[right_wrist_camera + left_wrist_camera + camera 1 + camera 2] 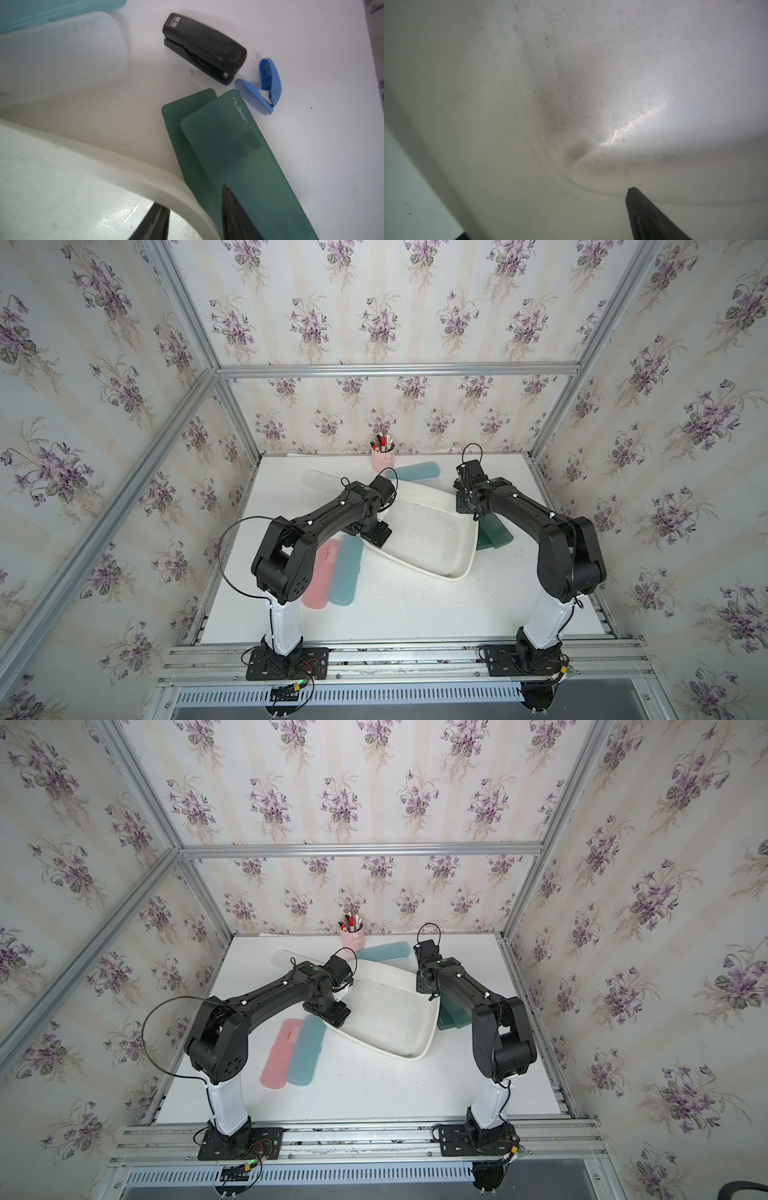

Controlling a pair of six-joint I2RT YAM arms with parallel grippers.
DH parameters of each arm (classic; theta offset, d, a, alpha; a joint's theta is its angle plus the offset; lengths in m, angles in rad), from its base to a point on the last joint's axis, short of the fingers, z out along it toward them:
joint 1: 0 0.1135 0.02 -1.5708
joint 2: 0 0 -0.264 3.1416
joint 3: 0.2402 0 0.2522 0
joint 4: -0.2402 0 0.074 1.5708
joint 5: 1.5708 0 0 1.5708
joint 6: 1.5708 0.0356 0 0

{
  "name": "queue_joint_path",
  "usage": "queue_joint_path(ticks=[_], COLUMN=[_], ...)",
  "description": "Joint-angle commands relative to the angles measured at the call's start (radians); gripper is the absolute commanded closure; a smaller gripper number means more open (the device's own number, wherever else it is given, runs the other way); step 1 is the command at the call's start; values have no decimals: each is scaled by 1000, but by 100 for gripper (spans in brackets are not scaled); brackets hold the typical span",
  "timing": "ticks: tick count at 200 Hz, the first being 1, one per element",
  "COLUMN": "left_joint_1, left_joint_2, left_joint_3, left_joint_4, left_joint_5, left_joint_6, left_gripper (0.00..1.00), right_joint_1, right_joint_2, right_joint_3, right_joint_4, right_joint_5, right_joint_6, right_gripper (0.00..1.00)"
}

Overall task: Put the pencil case into the storage box
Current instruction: Adjust the storage box at the center of the board.

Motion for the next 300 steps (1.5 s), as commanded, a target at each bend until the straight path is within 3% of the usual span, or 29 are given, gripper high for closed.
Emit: queue_joint_path(ticks=[1, 21, 40, 48, 81, 107, 151, 218, 300], left_joint_1=[-43, -70, -81, -82, -82, -80, -73, -11, 9], left_joint_2=[-31, -40, -50, -52, -66, -94, -196, -257, -301], left_joint_3=[-15, -31, -61, -75, -113, -135, -220, -305, -372], left_joint_4=[72, 63, 73, 75, 59, 37, 61, 117, 161], left_joint_5=[103, 94, 79, 70, 19, -34, -107, -108, -73], left_joint_6=[-27, -53, -75, -84, -108, -130, -191, -154, -135], left_gripper=[13, 10, 0, 1, 1, 1, 1, 1, 1], right_joint_1=[-2, -19, -36, -43, -51, -74, -191, -243, -290], right_joint_2=[36, 56, 41, 29, -12, -96, -203, -227, -138], right_joint_3=[44, 68, 63, 56, 33, -6, -139, -309, -290], right_joint_4=[78, 57, 52, 50, 36, 20, 0, 116, 137], right_joint_5=[-138, -132, -141, -150, -168, -68, -26, -126, -172], right_joint_6=[-42, -71, -95, -108, -143, -118, -112, -171, -213], right_gripper=[56, 51, 29, 21, 4, 1, 0, 0, 1])
